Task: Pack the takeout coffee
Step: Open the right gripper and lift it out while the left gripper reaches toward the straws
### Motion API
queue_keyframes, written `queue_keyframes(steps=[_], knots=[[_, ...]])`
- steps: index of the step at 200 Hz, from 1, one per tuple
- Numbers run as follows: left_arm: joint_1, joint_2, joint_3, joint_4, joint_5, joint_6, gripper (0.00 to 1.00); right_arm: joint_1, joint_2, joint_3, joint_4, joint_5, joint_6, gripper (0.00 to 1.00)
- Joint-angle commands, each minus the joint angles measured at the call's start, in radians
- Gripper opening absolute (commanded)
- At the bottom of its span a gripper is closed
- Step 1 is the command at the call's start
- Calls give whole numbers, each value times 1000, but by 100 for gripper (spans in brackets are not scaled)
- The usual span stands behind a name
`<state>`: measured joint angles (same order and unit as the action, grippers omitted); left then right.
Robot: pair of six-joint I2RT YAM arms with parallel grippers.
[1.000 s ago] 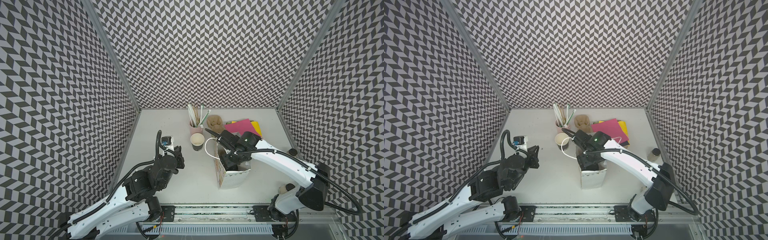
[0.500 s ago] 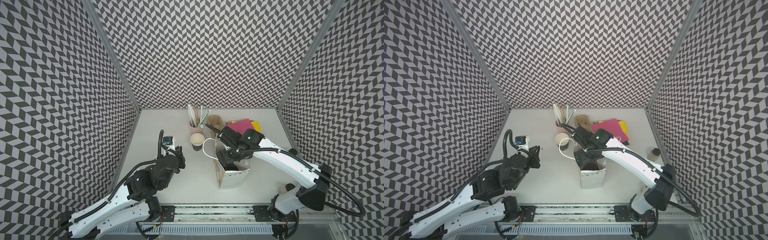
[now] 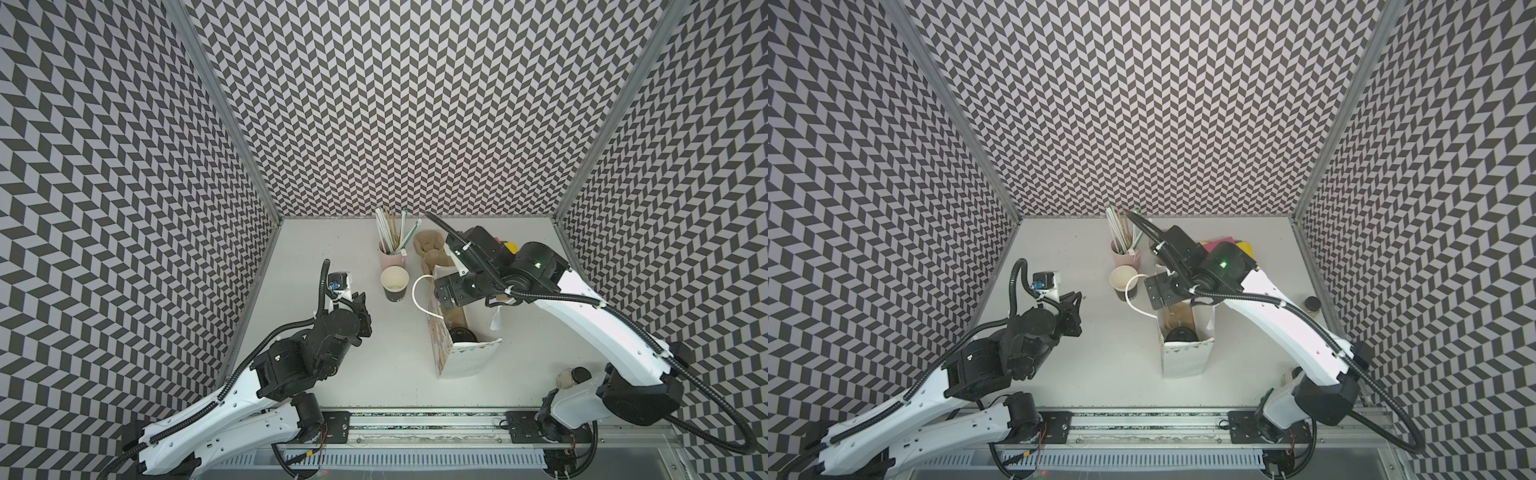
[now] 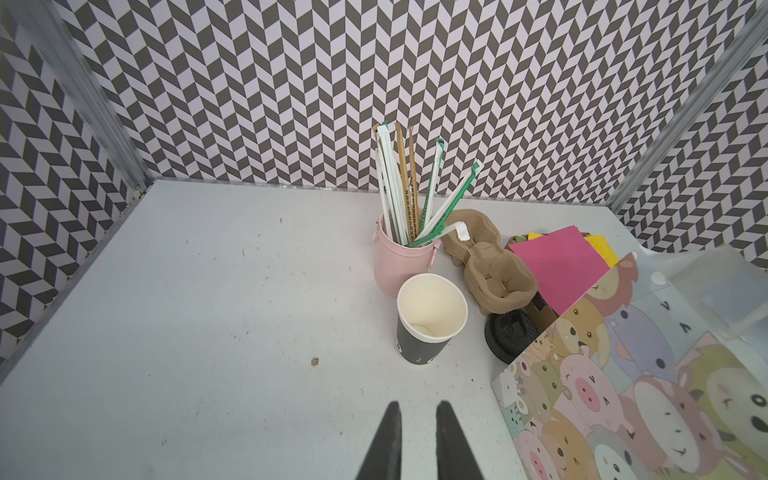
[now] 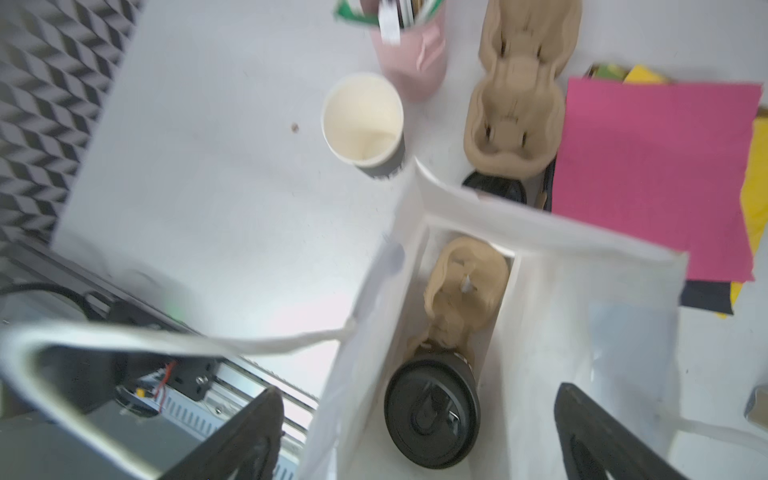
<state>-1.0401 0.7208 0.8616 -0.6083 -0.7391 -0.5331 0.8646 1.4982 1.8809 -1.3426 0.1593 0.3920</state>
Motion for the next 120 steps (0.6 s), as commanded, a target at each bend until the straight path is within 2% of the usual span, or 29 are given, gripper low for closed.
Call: queue_keyframes(steps=[1, 21, 35, 51, 70, 84, 120], knots=[[6, -1, 3, 19, -1, 13, 26, -16, -18, 163, 18, 49, -34, 99], [50, -1, -8, 87, 67, 50, 42, -25, -10, 307, 21, 95, -37, 99], [106, 18, -9, 146, 159, 80, 54, -31, -2, 363, 28, 114, -37, 99], [193, 72, 13, 196, 287, 102, 62, -35, -2, 364, 55, 111, -32, 99], [298, 158, 53, 242, 465, 116, 66, -40, -38, 290, 128, 138, -21, 99], [363, 219, 70, 293, 549, 130, 68, -63, -79, 216, 192, 166, -22, 99], [487, 436, 184, 322, 702, 143, 68, -208, -150, 87, 322, 18, -41, 99]])
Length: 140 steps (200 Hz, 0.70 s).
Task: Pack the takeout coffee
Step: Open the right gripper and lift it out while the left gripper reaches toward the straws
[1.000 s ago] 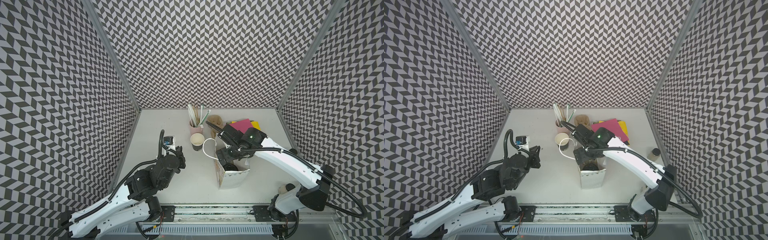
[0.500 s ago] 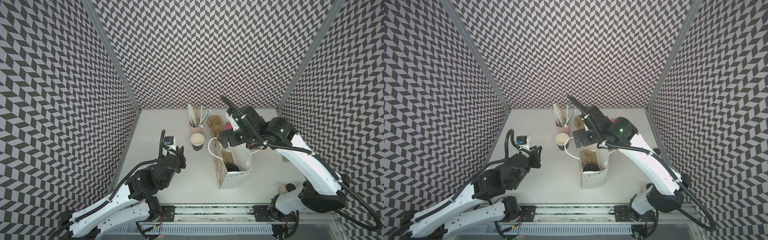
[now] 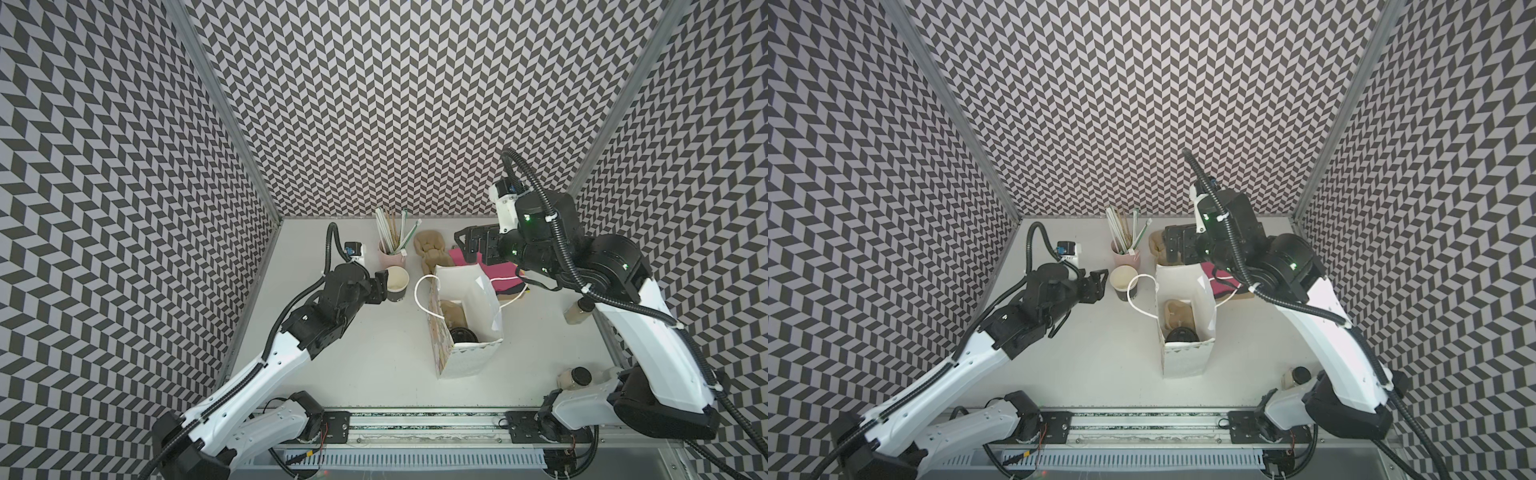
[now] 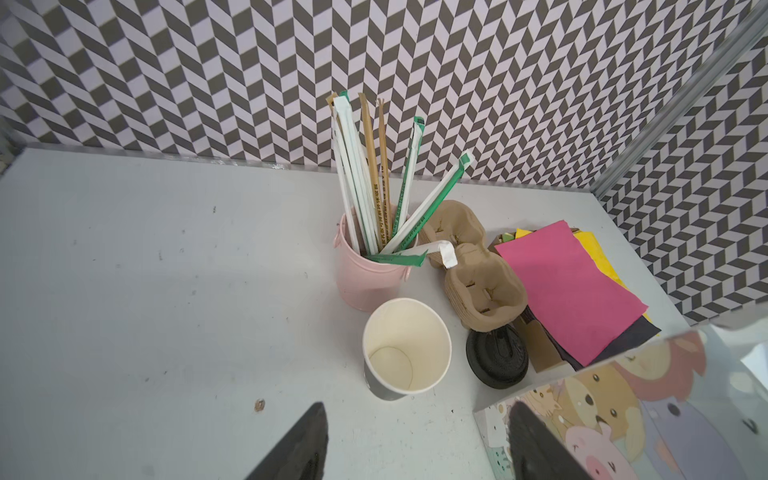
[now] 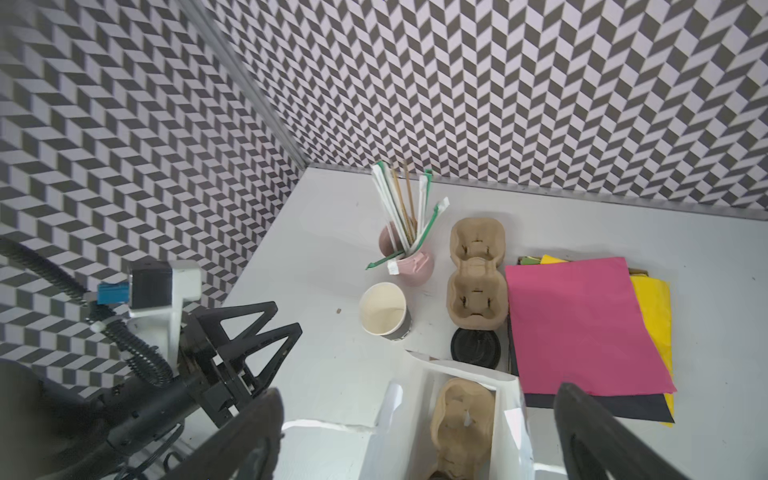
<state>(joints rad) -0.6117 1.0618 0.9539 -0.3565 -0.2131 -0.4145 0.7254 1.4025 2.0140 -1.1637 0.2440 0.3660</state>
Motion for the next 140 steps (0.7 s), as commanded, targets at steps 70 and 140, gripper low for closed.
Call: queue_keyframes(steps=[70, 140], knots=[[103, 365, 234, 83, 208, 28, 60, -133, -107, -114, 170, -85, -53, 99], [130, 445, 257, 69, 131, 41, 52, -145, -140, -155, 183, -119, -59, 99]])
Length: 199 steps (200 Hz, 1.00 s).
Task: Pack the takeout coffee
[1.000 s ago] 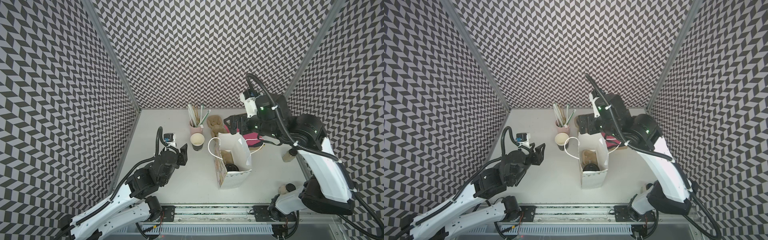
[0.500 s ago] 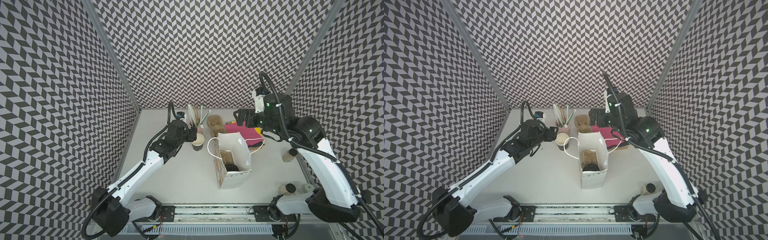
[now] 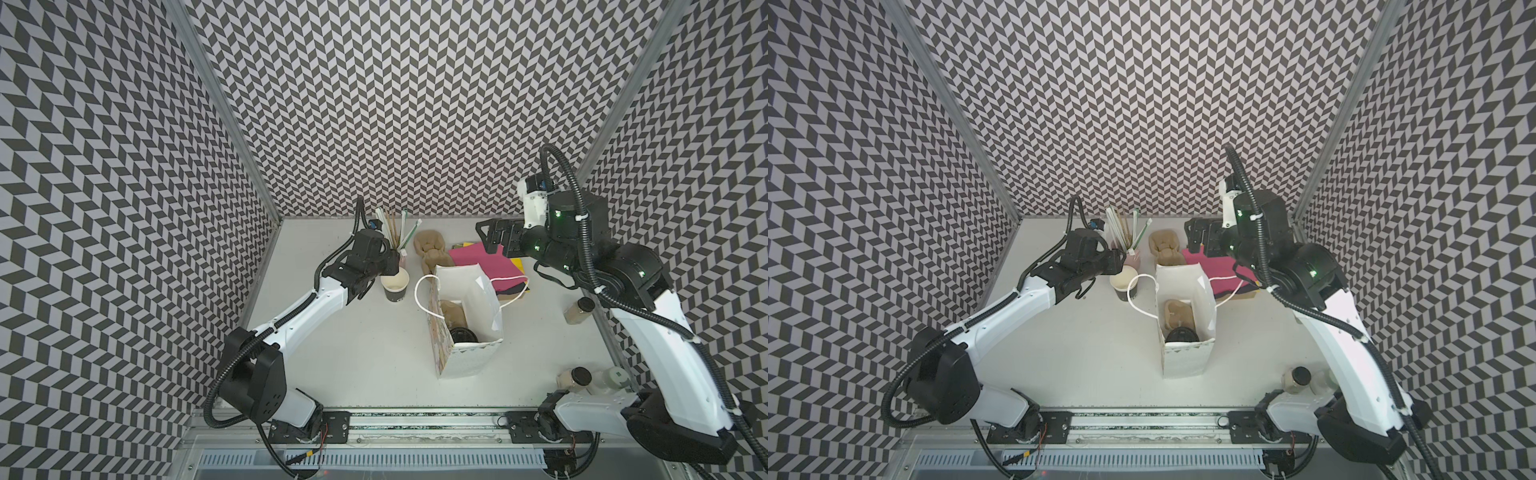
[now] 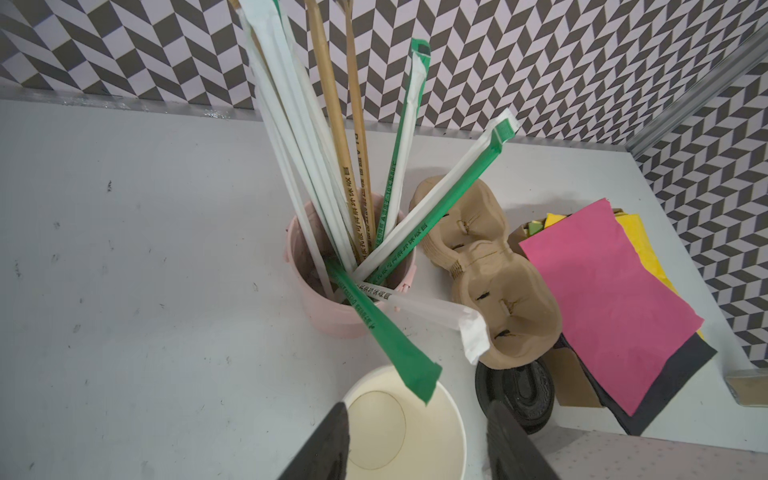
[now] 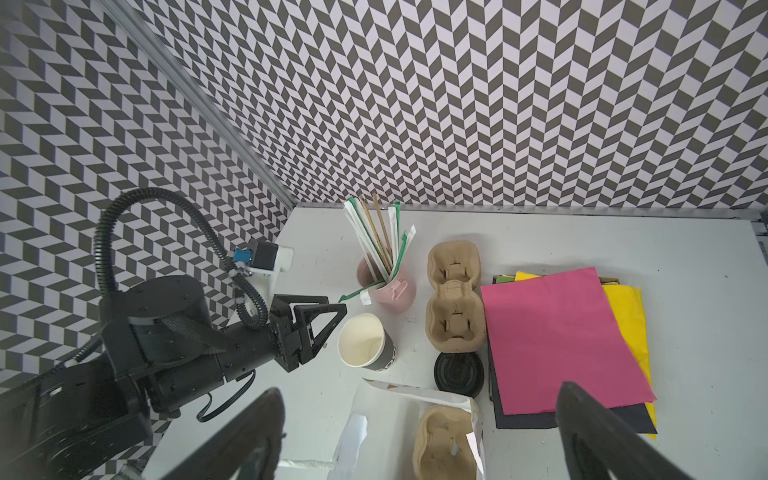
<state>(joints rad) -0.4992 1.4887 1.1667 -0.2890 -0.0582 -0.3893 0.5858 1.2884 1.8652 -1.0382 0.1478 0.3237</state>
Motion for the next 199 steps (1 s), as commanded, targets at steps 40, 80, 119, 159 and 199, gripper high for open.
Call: queue_keyframes(steps=[40, 80, 119, 159, 199], knots=[[24, 78, 84, -1, -7, 11, 50, -6, -52, -35, 63, -31, -15, 99], [24, 124, 126, -13, -18, 13, 42, -6, -71, -57, 61, -29, -21, 99], [33, 128, 125, -9, -29, 1, 35, -6, -86, -76, 67, -31, -21, 99], [37, 136, 149, -24, -45, 1, 21, -6, -90, -96, 72, -33, -20, 99], [38, 127, 187, -47, -63, 3, 8, -6, -96, -110, 79, -25, -24, 99]])
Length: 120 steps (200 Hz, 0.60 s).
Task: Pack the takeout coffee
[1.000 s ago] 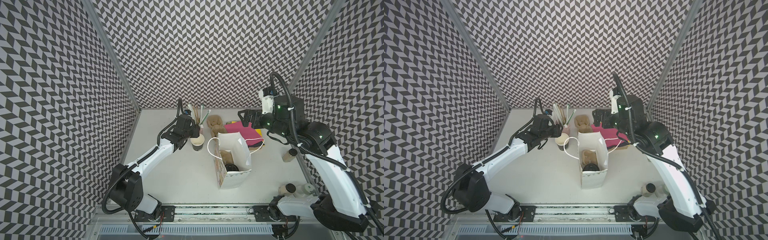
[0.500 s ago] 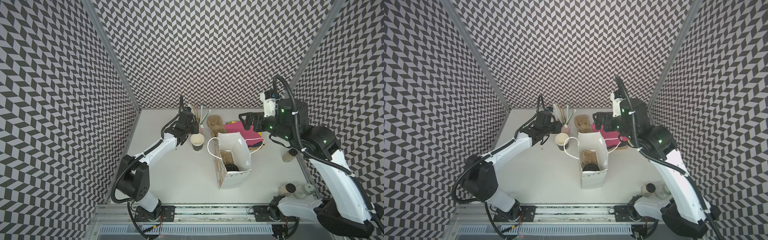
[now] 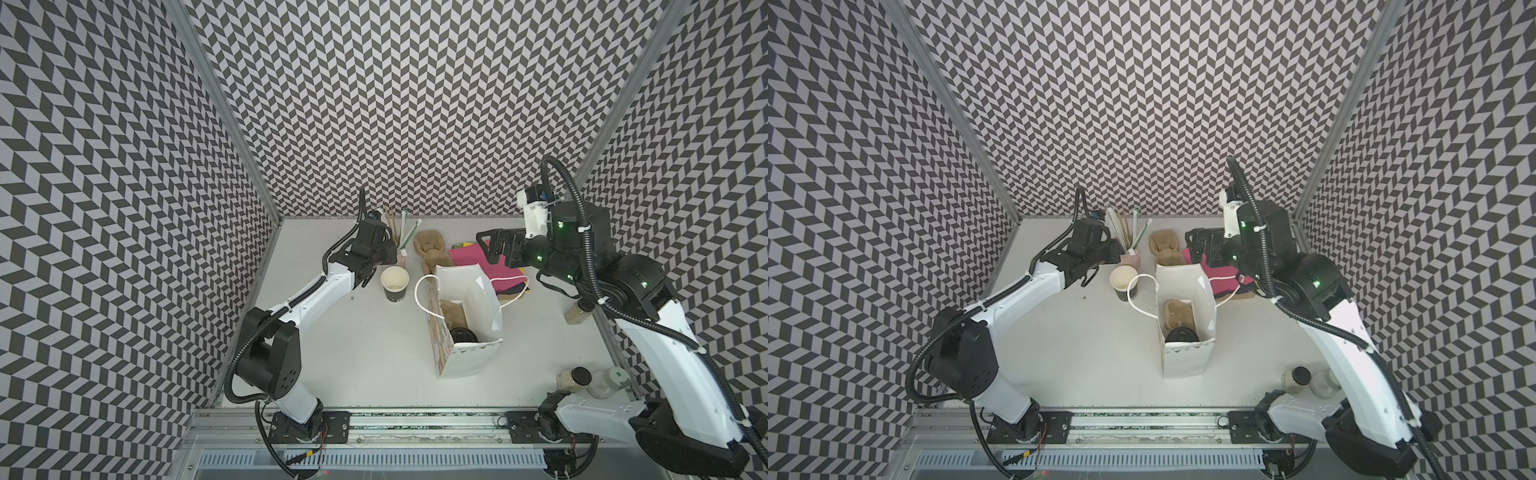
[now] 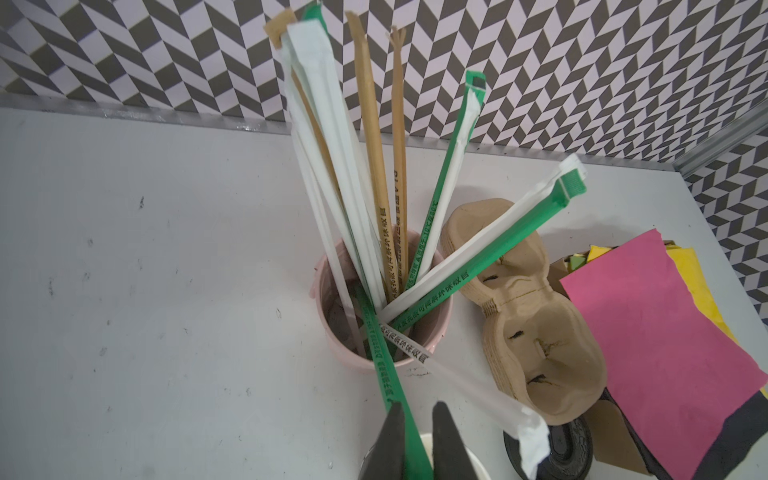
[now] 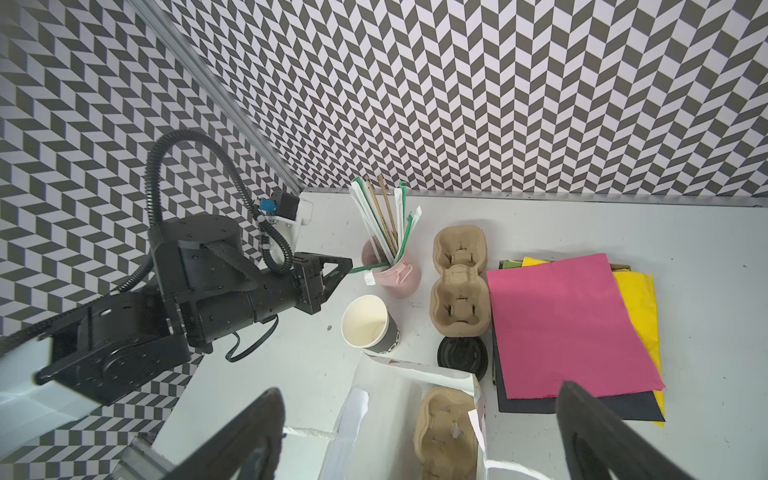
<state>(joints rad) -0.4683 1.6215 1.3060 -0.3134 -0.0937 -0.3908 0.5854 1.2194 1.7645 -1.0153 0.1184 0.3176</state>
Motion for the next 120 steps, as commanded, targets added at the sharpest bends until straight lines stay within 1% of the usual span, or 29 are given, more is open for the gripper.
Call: queue_keyframes(steps=[1, 10, 41, 47, 120], knots=[[7, -6, 49, -24, -28, 4, 8, -6, -27, -10, 56, 4, -18, 99], [7, -8, 62, -38, -33, 4, 5, -6, -27, -13, 56, 4, -19, 99], [8, -22, 97, -85, -62, 15, 2, -6, -28, -17, 58, 13, -24, 99], [9, -20, 109, -100, -70, 18, 0, -6, -29, -19, 59, 13, -24, 99], [8, -38, 287, -283, -112, 24, 0, -6, -28, -19, 61, 15, -24, 99]])
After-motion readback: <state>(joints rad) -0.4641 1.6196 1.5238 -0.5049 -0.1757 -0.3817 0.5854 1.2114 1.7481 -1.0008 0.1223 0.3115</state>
